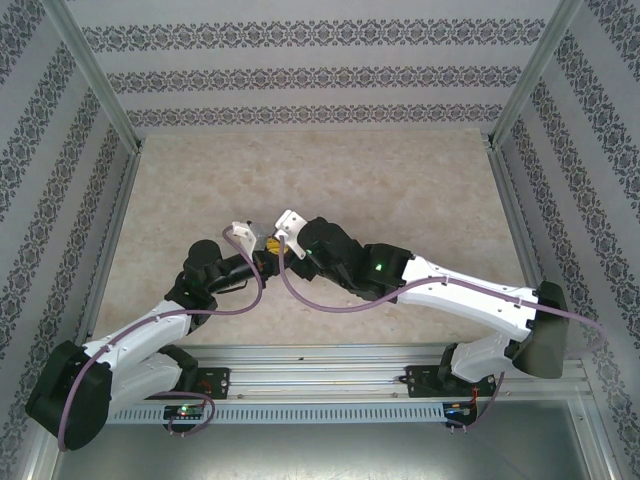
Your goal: Insert the wireless bluetooth earbuds into the charging case
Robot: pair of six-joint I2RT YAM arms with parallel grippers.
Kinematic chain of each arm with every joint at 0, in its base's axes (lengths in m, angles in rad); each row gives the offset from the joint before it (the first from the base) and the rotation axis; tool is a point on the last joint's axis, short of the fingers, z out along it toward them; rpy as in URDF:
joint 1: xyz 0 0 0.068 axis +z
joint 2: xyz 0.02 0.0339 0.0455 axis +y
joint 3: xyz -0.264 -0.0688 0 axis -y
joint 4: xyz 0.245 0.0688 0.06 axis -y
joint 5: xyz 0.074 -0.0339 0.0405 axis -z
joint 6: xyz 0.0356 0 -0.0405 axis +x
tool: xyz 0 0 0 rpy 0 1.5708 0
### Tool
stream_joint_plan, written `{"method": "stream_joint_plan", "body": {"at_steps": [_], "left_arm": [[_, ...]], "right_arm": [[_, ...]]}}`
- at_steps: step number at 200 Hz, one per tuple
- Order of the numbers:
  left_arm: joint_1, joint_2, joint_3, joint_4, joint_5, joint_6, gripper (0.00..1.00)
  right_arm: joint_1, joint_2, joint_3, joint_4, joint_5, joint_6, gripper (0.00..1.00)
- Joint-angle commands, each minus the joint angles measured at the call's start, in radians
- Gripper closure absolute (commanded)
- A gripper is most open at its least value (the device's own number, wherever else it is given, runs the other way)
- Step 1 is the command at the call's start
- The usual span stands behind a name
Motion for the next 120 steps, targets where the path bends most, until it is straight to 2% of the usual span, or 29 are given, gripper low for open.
{"method": "stream_joint_plan", "body": {"at_steps": [1, 54, 85, 120], "left_arm": [[-0.006, -0.003, 0.021, 0.066, -0.01, -0.003, 1.0], [-0.007, -0.006, 0.018, 0.067, -0.008, -0.003, 1.0], [-0.006, -0.004, 0.014, 0.075, 0.0, -0.003, 1.0], [-0.007, 0.009, 0.0, 0.138, 0.029, -0.002, 1.0]], "right_arm": [[0.008, -0.042, 0.0, -0.016, -0.058, 0.035, 0.52], [-0.091, -0.121, -0.009, -0.021, -0.193, 0.158, 0.51], [-0.201, -0.149, -0.013, -0.017, -0.39, 0.287, 0.52], [-0.25, -0.119, -0.023, 0.004, -0.546, 0.361, 0.58]]}}
